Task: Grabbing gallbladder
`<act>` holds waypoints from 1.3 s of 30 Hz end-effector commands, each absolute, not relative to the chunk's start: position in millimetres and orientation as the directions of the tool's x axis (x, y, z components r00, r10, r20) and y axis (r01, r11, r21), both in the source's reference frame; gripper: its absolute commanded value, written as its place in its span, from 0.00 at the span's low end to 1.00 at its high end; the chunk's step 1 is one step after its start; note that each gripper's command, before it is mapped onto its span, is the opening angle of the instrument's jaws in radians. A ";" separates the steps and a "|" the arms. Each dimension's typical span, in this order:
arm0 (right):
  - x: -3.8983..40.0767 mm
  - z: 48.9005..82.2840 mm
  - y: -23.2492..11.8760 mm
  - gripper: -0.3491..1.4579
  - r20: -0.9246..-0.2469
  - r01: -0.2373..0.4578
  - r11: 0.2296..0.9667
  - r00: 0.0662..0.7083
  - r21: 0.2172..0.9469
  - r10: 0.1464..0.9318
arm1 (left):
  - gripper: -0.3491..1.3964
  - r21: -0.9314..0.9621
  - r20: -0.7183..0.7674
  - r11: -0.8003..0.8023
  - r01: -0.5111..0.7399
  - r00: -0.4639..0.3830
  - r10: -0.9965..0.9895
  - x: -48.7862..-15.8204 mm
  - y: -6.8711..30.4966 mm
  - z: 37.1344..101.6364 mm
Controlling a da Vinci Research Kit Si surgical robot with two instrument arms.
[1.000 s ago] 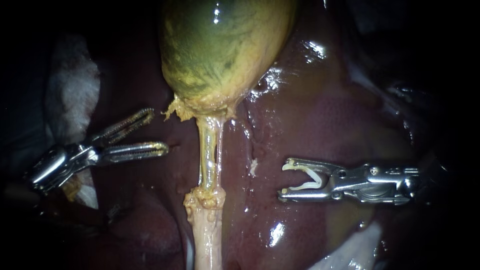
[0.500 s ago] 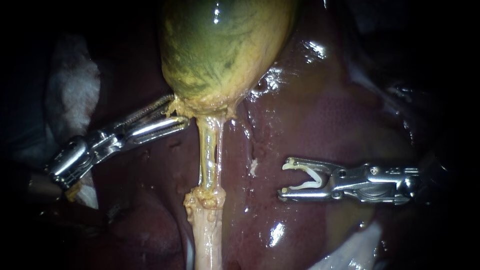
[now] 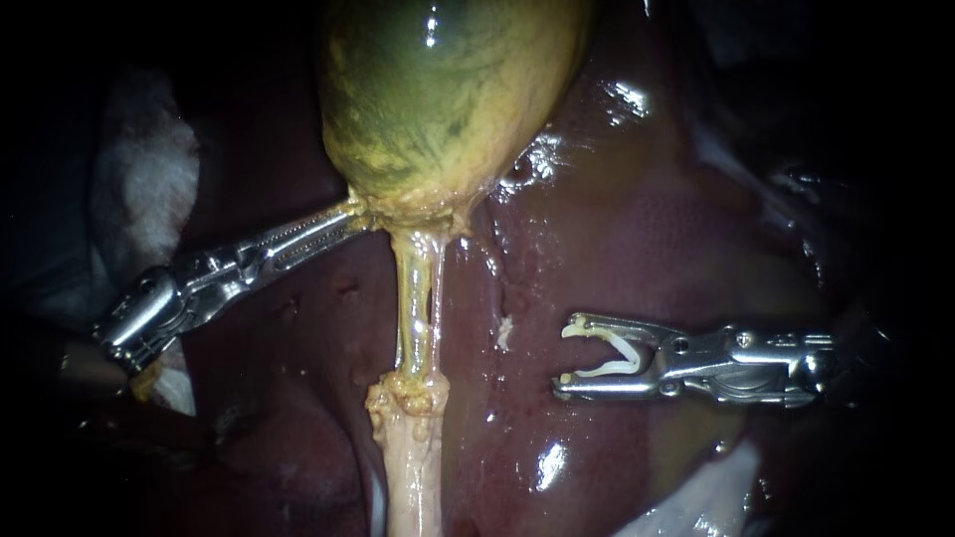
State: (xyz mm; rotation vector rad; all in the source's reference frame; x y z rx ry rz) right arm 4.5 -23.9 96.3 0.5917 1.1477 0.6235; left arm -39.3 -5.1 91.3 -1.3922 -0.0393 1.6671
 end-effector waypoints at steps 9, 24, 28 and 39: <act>4.5 96.3 -23.9 0.51 -0.638 -0.146 0.690 0.284 0.709 0.716 | 0.08 -0.553 -0.755 -0.565 -0.612 0.083 0.650 -38.6 -5.3 90.8; 4.5 96.3 -24.0 0.51 -0.638 -0.145 0.690 0.284 0.709 0.716 | 0.05 -0.580 -0.746 -0.558 -0.593 0.113 0.656 -35.7 -6.1 85.8; 4.5 96.3 -23.9 0.51 -0.638 -0.145 0.690 0.284 0.709 0.716 | 0.04 -0.581 -0.748 -0.549 -0.601 0.128 0.651 -34.9 -5.4 84.5; 4.5 96.3 -23.9 0.51 -0.638 -0.145 0.690 0.284 0.709 0.716 | 0.03 -0.573 -0.757 -0.534 -0.621 0.153 0.635 -34.0 -4.1 82.3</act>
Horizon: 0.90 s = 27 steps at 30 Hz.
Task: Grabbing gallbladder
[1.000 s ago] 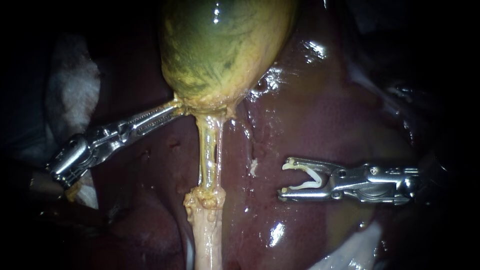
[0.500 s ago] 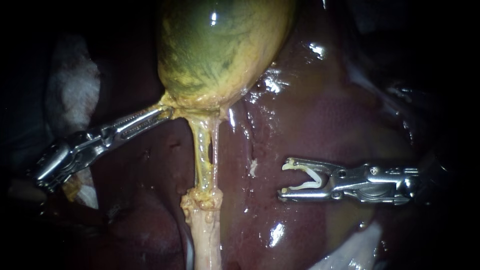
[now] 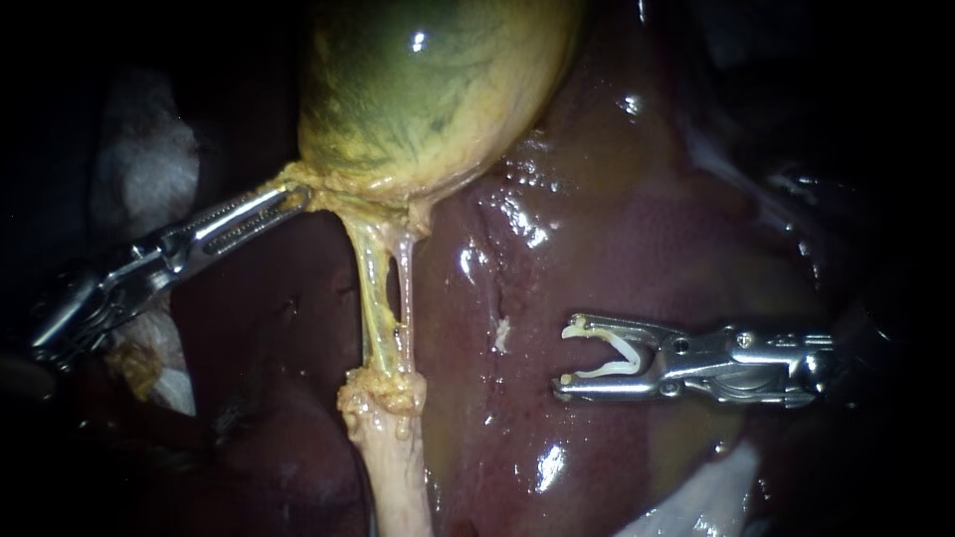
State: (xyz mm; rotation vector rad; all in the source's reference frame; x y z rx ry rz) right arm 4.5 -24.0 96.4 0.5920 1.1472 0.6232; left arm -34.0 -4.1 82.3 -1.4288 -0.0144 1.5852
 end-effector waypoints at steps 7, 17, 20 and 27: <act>4.5 96.3 -23.9 0.51 -0.638 -0.145 0.690 0.284 0.709 0.716 | 0.03 -0.570 -0.758 -0.529 -0.628 0.154 0.634 -34.0 -4.1 82.3; 4.5 96.3 -23.9 0.51 -0.638 -0.145 0.690 0.284 0.709 0.716 | 0.03 -0.568 -0.758 -0.527 -0.633 0.154 0.633 -34.0 -4.1 82.3; 4.5 96.3 -23.9 0.51 -0.638 -0.145 0.690 0.284 0.709 0.716 | 0.03 -0.566 -0.759 -0.524 -0.636 0.154 0.633 -34.0 -4.1 82.4; 4.5 96.3 -23.9 0.52 -0.638 -0.145 0.690 0.284 0.709 0.716 | 0.03 -0.565 -0.759 -0.523 -0.639 0.154 0.632 -34.1 -4.1 82.5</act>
